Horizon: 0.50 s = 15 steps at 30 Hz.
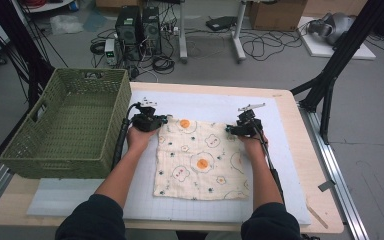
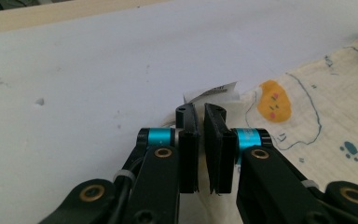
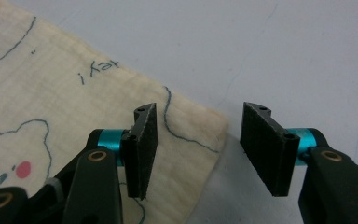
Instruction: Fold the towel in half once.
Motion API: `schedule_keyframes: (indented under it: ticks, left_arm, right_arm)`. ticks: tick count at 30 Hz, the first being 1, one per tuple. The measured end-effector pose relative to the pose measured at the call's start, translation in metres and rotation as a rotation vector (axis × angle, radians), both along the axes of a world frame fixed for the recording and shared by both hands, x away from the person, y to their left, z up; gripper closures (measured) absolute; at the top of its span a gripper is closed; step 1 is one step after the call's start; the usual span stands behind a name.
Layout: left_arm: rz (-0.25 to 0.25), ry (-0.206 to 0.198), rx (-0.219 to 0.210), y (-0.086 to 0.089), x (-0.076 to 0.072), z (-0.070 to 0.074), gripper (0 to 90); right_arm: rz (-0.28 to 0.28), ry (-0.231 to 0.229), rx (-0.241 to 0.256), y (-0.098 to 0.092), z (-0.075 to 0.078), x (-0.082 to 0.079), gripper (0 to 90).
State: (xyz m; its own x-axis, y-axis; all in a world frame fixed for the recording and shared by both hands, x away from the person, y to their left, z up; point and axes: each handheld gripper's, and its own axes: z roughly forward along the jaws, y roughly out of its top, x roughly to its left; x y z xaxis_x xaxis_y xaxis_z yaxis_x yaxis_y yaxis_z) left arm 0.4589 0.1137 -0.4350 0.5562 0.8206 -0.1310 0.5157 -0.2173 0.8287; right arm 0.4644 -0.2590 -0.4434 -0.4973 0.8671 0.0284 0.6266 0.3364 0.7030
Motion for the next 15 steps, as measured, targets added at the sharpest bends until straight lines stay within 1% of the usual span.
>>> schedule_keyframes:
  ticks: [1,2,3,5,6,7,8,9,10,11,12,13,14,15]
  left_arm:
    - [0.003,0.004,-0.002,0.001,0.0,-0.002,83.8]
    - [0.006,0.006,-0.001,0.003,-0.001,-0.004,83.8]
    - [0.009,0.005,0.0,0.004,-0.002,-0.005,83.9]
    - [0.021,0.003,-0.006,0.007,-0.004,-0.008,84.1]
    - [0.024,0.005,-0.018,0.008,-0.005,-0.01,84.3]
    - [0.021,0.009,-0.018,0.009,-0.005,-0.01,84.3]
    - [0.02,0.01,-0.016,0.008,-0.005,-0.01,84.3]
    - [0.02,0.005,-0.016,0.008,-0.006,-0.009,84.3]
    - [0.025,-0.021,-0.031,0.008,-0.006,-0.005,84.4]
    - [0.025,-0.021,-0.031,0.008,-0.006,-0.005,84.5]
    - [0.031,-0.039,-0.039,0.008,-0.006,-0.001,84.5]
    - [0.042,-0.065,-0.044,0.009,-0.007,0.003,84.7]
    - [0.06,-0.08,-0.06,0.01,-0.007,0.007,84.8]
    - [0.07,-0.088,-0.09,0.012,-0.008,0.01,84.9]
  right_arm:
    - [0.0,0.0,0.0,0.0,0.0,0.0,47.9]
    - [0.005,-0.003,-0.003,0.0,0.0,0.0,51.3]
    - [0.01,-0.001,-0.002,0.001,0.001,-0.001,58.7]
    - [0.021,0.009,0.008,0.003,0.001,-0.002,70.6]
    - [0.036,0.022,0.028,0.004,0.002,-0.002,80.8]
    - [0.036,0.022,0.028,0.004,0.002,-0.002,80.8]
    - [0.055,0.022,0.012,0.006,0.003,-0.004,83.3]
    - [0.055,0.022,0.012,0.006,0.003,-0.004,83.3]
    - [0.06,0.001,-0.022,0.009,0.006,-0.005,84.0]
    - [0.06,0.001,-0.022,0.009,0.006,-0.005,84.0]
    - [0.056,-0.012,-0.035,0.01,0.007,-0.006,84.0]
    - [0.052,-0.035,-0.041,0.01,0.01,-0.007,84.0]
    - [0.042,-0.061,-0.026,0.009,0.014,-0.007,83.9]
    - [0.035,-0.079,-0.011,0.008,0.017,-0.008,83.9]
